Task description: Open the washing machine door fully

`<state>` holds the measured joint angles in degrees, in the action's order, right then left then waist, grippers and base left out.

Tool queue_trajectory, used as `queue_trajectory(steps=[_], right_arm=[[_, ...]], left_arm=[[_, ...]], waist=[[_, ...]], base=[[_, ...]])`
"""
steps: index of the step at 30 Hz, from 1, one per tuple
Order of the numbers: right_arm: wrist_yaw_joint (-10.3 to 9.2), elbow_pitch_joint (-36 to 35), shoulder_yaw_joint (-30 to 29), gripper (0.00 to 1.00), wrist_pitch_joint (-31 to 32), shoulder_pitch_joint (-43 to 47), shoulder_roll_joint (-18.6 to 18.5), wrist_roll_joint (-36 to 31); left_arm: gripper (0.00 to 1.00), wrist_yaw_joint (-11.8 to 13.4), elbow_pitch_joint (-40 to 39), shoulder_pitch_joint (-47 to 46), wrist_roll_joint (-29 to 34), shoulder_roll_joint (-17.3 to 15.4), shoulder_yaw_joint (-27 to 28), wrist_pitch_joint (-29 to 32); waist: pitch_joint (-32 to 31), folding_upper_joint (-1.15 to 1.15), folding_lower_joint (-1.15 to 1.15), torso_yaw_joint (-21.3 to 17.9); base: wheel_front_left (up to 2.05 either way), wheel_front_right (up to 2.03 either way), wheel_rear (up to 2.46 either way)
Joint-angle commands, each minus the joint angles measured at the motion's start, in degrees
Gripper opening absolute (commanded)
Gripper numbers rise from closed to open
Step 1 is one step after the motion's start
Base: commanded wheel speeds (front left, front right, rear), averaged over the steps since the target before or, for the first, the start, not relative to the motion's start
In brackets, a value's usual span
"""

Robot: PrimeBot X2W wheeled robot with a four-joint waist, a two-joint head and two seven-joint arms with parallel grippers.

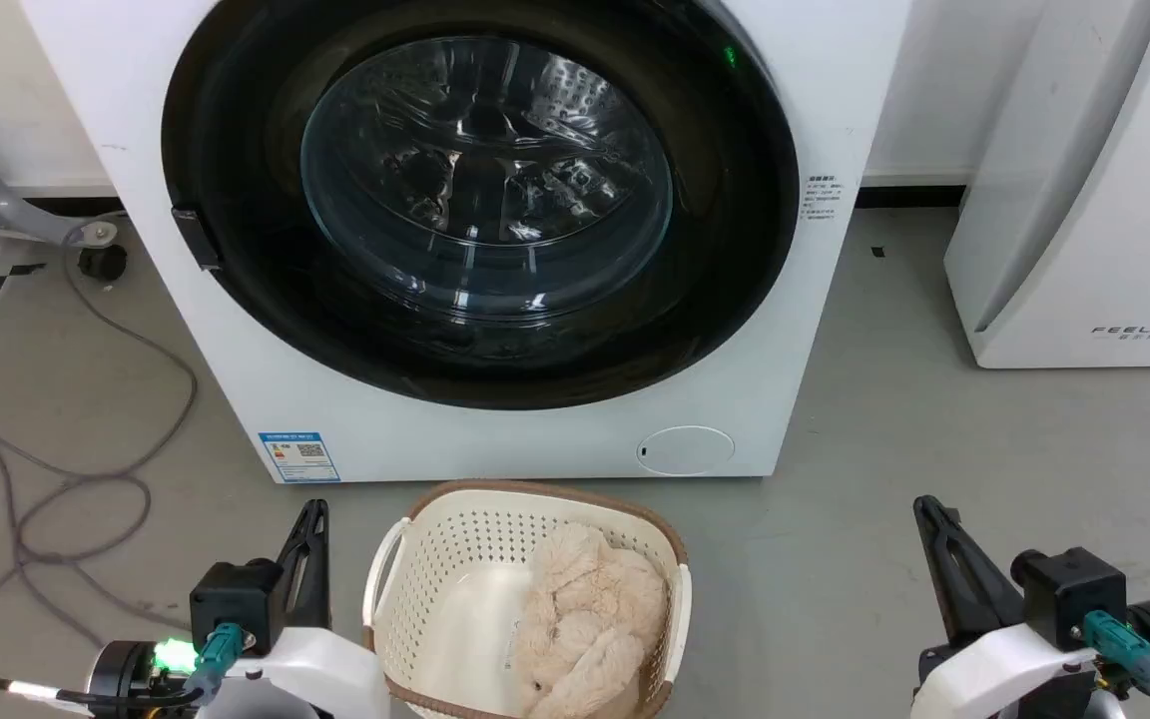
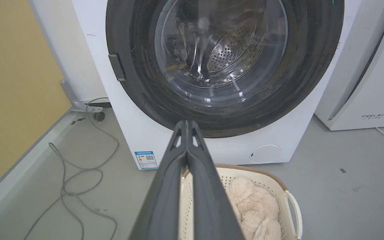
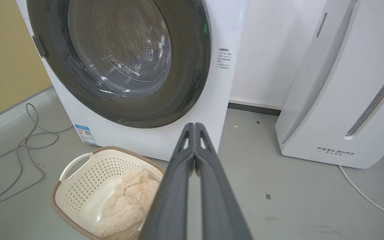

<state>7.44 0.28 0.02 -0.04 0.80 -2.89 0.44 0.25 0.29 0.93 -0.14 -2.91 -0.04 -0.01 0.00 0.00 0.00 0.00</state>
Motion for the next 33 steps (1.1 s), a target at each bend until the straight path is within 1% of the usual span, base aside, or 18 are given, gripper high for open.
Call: queue_trajectory(steps=[1, 9, 10, 12, 19, 20, 21, 29, 33], right_arm=[[0.05, -0.28, -0.02, 0.00, 0.04, -0.80, 0.02, -0.44], [0.05, -0.28, -0.02, 0.00, 0.04, -0.80, 0.02, -0.44], [0.05, -0.28, -0.02, 1.00, 0.04, -0.80, 0.02, -0.44], [0.00, 0.03, 0.01, 1.00, 0.00, 0.05, 0.00, 0.04], [0.00, 0.29, 0.07, 1.00, -0.76, 0.37, 0.00, 0.75], [0.00, 0.34, 0.08, 0.36, -0.88, 0.41, 0.00, 0.87], [0.00, 0.39, 0.09, 0.00, -1.00, 0.46, 0.00, 1.03], [0.01, 0.82, 0.18, 0.00, -1.98, 0.77, 0.00, 2.47], [0.01, 1.13, 0.20, 0.00, -2.47, 0.76, 0.00, 5.47]], left_arm=[[0.00, -0.25, -0.29, -0.93, 0.14, 0.03, 0.04, 0.01], [0.00, -0.25, -0.29, -0.93, 0.14, 0.03, 0.04, 0.01], [1.00, -0.25, -0.29, -0.93, 0.14, 0.03, 0.04, 0.01], [1.00, 0.03, 0.04, 0.02, -0.01, 0.02, -0.01, -0.02], [1.00, -0.27, 0.61, -0.13, -0.40, 0.02, -0.42, -0.81], [1.00, -0.31, 0.68, -0.16, -0.48, 0.02, -0.47, -0.93], [1.00, -0.34, 0.72, -0.19, -0.56, 0.02, -0.51, -1.05], [1.00, -0.66, 1.00, -0.31, -1.05, 0.02, -0.84, -2.01], [1.00, -0.79, 1.11, -0.34, -1.31, 0.02, -0.97, -2.49]], waist=[[0.00, 0.00, 0.00, 0.00], [0.00, 0.00, 0.00, 0.00], [0.00, 0.00, 0.00, 0.00], [0.00, 0.00, 0.00, 0.00], [0.02, 0.00, 0.00, -0.09], [0.02, 0.00, 0.00, -0.12], [0.02, 0.00, 0.00, -0.14], [0.01, 0.00, 0.00, -0.27], [0.00, 0.00, 0.00, -0.29]], base=[[0.00, 0.00, 0.00], [0.00, 0.00, 0.00], [0.00, 0.00, 0.00], [0.00, 0.00, 0.00], [0.00, 0.00, 0.00], [0.00, 0.00, 0.00], [0.00, 0.00, 0.00], [0.00, 0.00, 0.00], [0.00, 0.00, 0.00]])
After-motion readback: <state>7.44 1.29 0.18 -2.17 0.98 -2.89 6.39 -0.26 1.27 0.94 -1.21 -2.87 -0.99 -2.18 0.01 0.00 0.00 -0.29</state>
